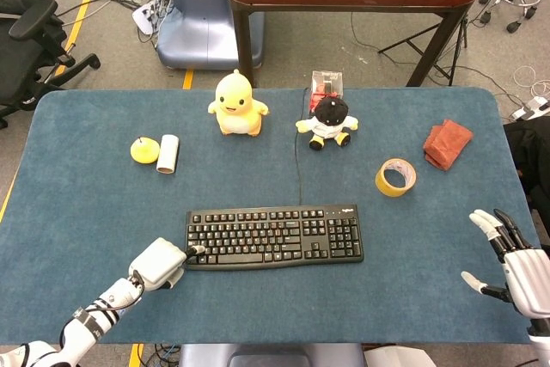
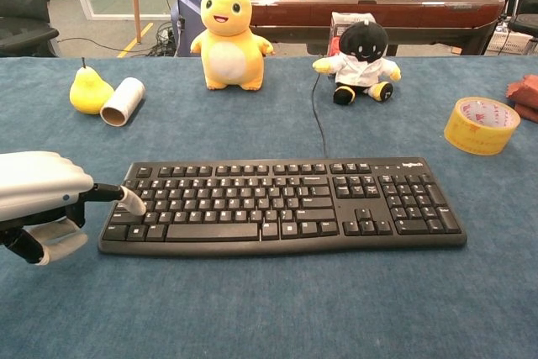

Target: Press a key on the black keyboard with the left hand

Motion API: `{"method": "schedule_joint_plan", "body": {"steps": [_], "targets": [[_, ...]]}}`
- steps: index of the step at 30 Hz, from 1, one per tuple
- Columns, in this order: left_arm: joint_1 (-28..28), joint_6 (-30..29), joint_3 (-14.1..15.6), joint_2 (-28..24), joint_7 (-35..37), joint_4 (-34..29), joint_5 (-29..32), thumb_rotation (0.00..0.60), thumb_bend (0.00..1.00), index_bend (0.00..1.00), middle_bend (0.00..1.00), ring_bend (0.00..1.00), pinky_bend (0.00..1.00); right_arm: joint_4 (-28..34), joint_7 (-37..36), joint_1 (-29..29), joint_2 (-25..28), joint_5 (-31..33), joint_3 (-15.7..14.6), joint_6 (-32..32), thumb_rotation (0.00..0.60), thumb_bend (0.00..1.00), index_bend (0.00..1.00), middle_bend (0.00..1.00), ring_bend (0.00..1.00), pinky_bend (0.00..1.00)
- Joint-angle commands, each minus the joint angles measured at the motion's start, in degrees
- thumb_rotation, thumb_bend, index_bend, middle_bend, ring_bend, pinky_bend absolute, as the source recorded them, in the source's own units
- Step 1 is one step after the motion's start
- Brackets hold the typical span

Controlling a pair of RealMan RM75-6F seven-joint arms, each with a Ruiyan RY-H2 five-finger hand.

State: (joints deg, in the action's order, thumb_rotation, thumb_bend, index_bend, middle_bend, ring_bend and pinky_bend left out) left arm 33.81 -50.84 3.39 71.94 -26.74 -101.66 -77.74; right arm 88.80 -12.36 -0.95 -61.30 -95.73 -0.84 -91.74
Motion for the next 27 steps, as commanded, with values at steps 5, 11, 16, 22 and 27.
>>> {"method": "schedule_joint_plan", "body": {"steps": [5,11,16,22,27], "targets": [[0.16,-0.04,0.21,0.04,-0.51,-0.05,0.46,0.6,0.49,0.18,0.9,0.83,1.0,0.06,0.16,-0.03,-0.02,0.12,0.05,0.12,0.6,0.0,0.15,0.15,0.05,0.44],[0.47,0.07,0.22,0.48,-0.47,-0.15,0.69,0.6,0.49,0.18,0.9,0.83,1.0,0.06,0.0,-0.01,0.03,0.17,0.08,0.09,0.6,0.0,0.15,0.15,0.05,0.44],[0.6,-0.03,0.4,0.9,-0.97,-0.23,0.81,0.6,0.49,0.18,0.9,0.83,1.0,-0.01,-0.26,0.09,0.1,0.06,0.06,-0.18,0.6,0.0,0.15,0.15,0.05,0.44],[0.87,0.45,0.62,1.73,-1.4,0.44,1.59,0.6,0.49,0.18,0.9,0.83,1.0,-0.05,-0.47,0.2,0.16,-0.01,0.05,-0.4,0.6,0.0,0.15,0.15,0.05,0.44],[1.03,0.65,0.8,2.13,-1.65,1.1,2.14,0.6,0.49,0.18,0.9,0.83,1.0,-0.09,-0.62,0.21,0.18,0.11,0.1,-0.38,0.6,0.0,0.15,0.15,0.05,0.44]]}}
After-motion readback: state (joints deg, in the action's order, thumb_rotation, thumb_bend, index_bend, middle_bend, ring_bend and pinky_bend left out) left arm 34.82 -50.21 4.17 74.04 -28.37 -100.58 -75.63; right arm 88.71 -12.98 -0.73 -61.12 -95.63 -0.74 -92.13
